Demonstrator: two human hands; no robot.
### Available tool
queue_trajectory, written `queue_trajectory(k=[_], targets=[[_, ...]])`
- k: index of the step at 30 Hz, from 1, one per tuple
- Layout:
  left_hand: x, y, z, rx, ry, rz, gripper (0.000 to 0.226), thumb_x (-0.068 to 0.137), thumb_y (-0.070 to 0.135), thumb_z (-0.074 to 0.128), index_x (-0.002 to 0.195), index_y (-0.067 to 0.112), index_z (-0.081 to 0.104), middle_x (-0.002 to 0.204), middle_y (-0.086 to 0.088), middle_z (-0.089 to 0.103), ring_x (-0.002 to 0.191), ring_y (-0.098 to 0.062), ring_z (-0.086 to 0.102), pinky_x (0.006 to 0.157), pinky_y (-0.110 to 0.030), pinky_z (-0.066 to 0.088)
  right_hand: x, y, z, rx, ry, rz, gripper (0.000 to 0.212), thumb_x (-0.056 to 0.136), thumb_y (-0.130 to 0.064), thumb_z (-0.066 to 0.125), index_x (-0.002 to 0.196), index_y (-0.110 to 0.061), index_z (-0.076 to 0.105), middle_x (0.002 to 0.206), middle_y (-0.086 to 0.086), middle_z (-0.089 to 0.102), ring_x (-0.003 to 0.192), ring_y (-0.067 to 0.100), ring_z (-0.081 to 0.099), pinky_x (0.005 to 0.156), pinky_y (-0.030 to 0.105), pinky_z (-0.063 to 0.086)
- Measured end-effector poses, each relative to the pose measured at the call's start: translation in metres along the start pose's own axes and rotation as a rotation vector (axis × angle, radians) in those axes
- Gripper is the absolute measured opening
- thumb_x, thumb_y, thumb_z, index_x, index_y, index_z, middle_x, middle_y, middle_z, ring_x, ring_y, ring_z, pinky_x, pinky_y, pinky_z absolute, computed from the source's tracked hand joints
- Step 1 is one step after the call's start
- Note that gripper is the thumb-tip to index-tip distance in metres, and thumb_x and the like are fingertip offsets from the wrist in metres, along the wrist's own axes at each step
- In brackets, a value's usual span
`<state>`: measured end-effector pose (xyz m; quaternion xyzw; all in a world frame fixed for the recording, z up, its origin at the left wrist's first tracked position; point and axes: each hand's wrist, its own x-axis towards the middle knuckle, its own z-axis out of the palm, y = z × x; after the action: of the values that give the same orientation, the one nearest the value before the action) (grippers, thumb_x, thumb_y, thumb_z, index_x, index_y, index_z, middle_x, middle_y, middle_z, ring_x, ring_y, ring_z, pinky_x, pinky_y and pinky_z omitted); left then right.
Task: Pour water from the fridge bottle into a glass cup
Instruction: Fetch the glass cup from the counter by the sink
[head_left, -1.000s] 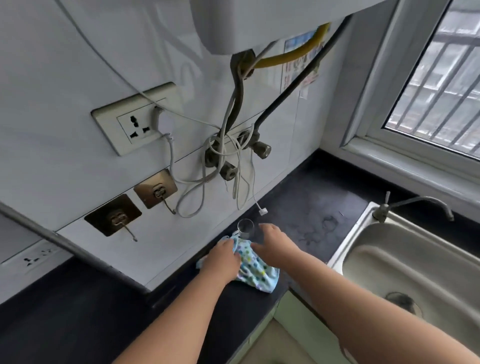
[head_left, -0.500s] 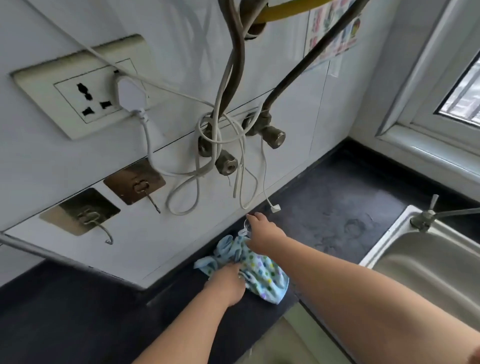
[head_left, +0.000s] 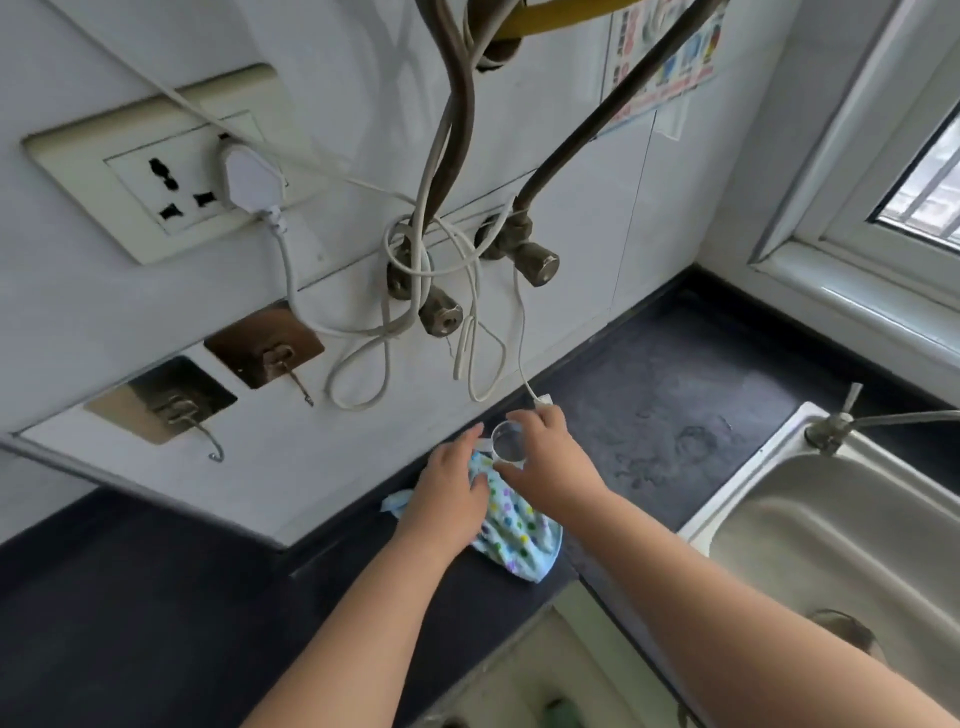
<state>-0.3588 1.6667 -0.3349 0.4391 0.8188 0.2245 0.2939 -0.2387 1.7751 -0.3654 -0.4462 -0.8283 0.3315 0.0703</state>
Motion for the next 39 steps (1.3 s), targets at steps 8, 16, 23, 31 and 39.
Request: queue_trajectory(k=[8, 16, 23, 31, 39], targets=[[-0.051, 0.048, -0.032, -0.017, -0.007, 0.098, 0.024, 0.109, 0.038, 0.046, 0.121, 0.025, 0.062, 0.113, 0.009, 0.064, 0.103, -0.008, 0.06, 0.084, -0.022, 0.044, -0.075, -0.018, -0.078, 0.31, -0.02, -0.028, 0.07, 0.083, -0.032, 0.079, 0.146, -0.039, 0.047, 0.133, -0.015, 0.037, 0.089, 0.004, 0.065, 0.08, 0.021, 0.055], [-0.123, 0.059, -0.052, -0.183, 0.071, 0.077, 0.021, 0.108, 0.037, 0.048, 0.094, 0.032, 0.062, 0.093, 0.014, 0.071, 0.09, -0.001, 0.067, 0.092, -0.036, 0.057, -0.13, -0.04, -0.11, 0.485, -0.067, -0.093, 0.06, 0.081, -0.021, 0.086, 0.124, -0.049, 0.056, 0.128, -0.013, 0.062, 0.105, -0.001, 0.068, 0.083, 0.024, 0.061], [-0.192, 0.035, -0.08, -0.218, 0.283, -0.075, 0.021, 0.107, 0.044, 0.047, 0.098, 0.034, 0.064, 0.096, 0.015, 0.071, 0.092, -0.004, 0.067, 0.09, -0.038, 0.057, -0.138, -0.096, -0.091, 0.455, -0.269, -0.222, 0.06, 0.082, -0.024, 0.084, 0.132, -0.044, 0.057, 0.121, -0.012, 0.069, 0.094, 0.0, 0.073, 0.079, 0.021, 0.059], [-0.303, -0.021, -0.107, -0.265, 0.599, -0.285, 0.019, 0.106, 0.042, 0.049, 0.097, 0.035, 0.063, 0.095, 0.015, 0.072, 0.093, -0.005, 0.071, 0.088, -0.041, 0.06, -0.171, -0.186, -0.031, 0.32, -0.559, -0.487, 0.056, 0.085, -0.021, 0.082, 0.129, -0.044, 0.057, 0.096, -0.012, 0.077, 0.089, -0.002, 0.073, 0.085, 0.023, 0.057], [-0.416, -0.069, -0.116, -0.342, 0.84, -0.477, 0.018, 0.106, 0.043, 0.049, 0.102, 0.035, 0.065, 0.095, 0.016, 0.074, 0.094, -0.002, 0.071, 0.09, -0.04, 0.06, -0.244, -0.274, 0.024, 0.188, -0.761, -0.69, 0.055, 0.085, -0.021, 0.084, 0.128, -0.043, 0.056, 0.093, -0.018, 0.077, 0.09, -0.005, 0.072, 0.091, 0.026, 0.058]])
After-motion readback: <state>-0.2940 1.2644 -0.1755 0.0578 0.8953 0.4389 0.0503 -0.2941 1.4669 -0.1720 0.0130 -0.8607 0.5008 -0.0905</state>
